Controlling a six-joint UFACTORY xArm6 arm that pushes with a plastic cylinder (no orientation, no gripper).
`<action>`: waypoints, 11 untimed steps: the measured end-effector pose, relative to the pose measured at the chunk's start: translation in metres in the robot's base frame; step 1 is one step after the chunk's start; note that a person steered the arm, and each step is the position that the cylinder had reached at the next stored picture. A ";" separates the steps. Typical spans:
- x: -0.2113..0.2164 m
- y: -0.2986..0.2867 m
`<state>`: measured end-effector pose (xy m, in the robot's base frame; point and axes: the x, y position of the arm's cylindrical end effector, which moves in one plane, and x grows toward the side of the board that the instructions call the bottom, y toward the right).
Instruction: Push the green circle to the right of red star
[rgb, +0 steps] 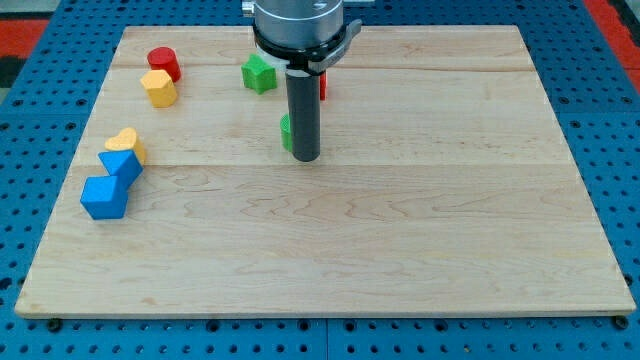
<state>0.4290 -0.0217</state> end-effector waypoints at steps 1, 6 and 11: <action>0.000 -0.031; -0.075 0.081; -0.066 0.083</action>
